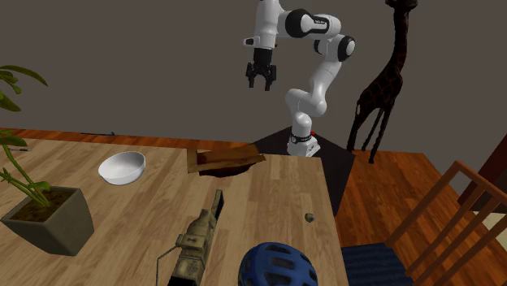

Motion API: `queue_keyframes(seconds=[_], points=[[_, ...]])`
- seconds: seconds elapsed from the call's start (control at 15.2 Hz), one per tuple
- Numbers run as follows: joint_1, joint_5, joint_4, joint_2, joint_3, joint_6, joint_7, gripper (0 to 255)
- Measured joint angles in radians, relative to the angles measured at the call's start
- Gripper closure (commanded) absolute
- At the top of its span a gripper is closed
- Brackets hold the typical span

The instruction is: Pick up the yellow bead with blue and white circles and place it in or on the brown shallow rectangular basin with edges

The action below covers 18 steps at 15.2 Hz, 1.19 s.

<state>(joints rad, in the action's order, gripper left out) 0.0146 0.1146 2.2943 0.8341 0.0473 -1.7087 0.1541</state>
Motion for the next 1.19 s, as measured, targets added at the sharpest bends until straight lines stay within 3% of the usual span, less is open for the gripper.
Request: queue_keyframes(seconds=[0.4,1.19], points=[[0.021,0.028,0.048,-0.032,-0.084,-0.086,-0.064,0],[0.071,0.08,0.088,-0.219,-0.366,-0.333,-0.291,0]])
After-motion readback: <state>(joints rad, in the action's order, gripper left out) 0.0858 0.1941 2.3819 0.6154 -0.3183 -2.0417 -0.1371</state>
